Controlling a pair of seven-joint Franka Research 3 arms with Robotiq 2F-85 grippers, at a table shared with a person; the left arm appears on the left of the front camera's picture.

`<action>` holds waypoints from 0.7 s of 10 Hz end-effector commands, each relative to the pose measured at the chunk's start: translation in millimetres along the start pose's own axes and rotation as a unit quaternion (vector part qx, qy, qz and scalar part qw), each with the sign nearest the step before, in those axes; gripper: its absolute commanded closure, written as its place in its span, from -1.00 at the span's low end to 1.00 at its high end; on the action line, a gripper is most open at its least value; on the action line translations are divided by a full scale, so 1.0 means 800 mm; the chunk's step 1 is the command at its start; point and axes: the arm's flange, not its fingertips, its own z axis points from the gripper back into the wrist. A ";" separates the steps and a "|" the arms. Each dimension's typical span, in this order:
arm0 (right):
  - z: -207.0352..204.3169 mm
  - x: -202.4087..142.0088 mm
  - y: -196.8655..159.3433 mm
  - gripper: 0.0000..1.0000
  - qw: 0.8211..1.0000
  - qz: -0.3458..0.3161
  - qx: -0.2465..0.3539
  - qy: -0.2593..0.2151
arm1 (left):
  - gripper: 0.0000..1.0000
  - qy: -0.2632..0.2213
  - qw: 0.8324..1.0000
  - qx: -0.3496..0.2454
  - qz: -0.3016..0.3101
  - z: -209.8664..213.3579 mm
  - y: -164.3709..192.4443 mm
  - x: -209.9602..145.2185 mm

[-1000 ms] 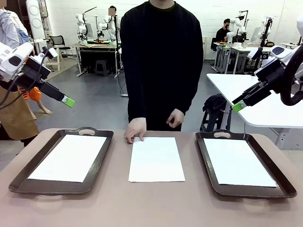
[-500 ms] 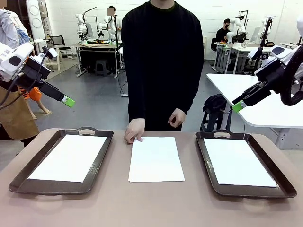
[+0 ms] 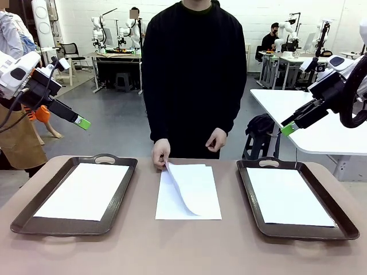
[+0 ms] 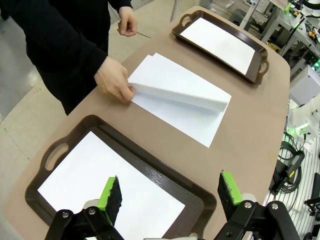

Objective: Sort the A4 documents.
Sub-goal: Receive the A4 Paper.

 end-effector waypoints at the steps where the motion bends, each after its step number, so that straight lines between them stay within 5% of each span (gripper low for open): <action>1: -0.001 0.000 0.000 -1.00 1.000 0.001 0.002 0.001 | -1.00 0.003 1.000 0.001 -0.003 0.000 -0.001 0.000; 7: -0.001 0.000 0.000 -1.00 1.000 0.001 0.002 0.001 | -1.00 0.003 1.000 0.001 -0.003 0.000 -0.001 0.000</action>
